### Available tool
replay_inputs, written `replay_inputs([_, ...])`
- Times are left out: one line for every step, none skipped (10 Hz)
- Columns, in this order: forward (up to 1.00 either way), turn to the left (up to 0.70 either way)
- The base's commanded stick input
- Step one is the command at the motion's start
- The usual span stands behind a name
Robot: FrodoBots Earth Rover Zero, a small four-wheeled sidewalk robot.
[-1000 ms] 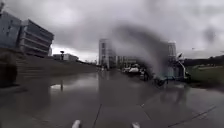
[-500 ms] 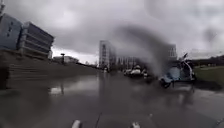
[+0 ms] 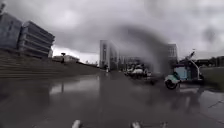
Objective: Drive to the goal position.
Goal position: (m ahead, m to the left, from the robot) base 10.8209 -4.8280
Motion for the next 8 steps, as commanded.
replay_inputs([0.70,0.00])
replay_inputs([0.70,0.00])
replay_inputs([0.70,0.00])
replay_inputs([0.70,0.00])
replay_inputs([0.70,0.00])
replay_inputs([0.70,0.00])
replay_inputs([0.70,0.00])
replay_inputs([0.70,0.00])
